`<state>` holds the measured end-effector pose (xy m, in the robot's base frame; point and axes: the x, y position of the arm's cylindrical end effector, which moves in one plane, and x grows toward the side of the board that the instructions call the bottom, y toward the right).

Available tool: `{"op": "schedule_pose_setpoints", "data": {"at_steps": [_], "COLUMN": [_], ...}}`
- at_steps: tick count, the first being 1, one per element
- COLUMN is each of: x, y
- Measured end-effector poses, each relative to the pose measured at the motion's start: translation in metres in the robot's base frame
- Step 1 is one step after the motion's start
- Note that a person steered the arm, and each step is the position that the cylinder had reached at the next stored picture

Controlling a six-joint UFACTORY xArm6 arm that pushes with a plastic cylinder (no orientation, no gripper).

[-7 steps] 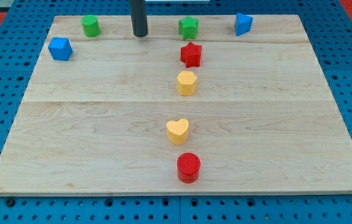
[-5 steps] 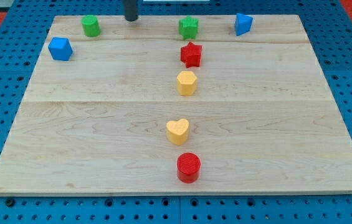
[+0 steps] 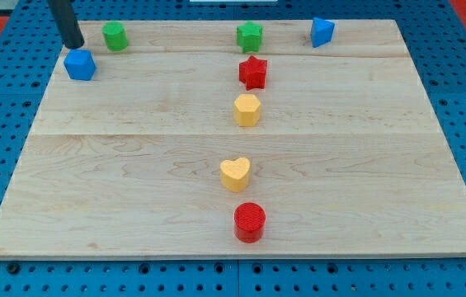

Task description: Keep the blue cube vertically below the green circle

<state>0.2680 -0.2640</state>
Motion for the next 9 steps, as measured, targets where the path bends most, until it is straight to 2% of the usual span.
{"op": "schedule_pose_setpoints", "data": {"at_steps": [2, 3, 4, 5, 6, 7, 8, 9], "x": [0.069, 0.01, 0.038, 0.086, 0.091, 0.069, 0.078, 0.135], "y": [0.01, 0.017, 0.058, 0.043, 0.076, 0.032, -0.013, 0.036]}}
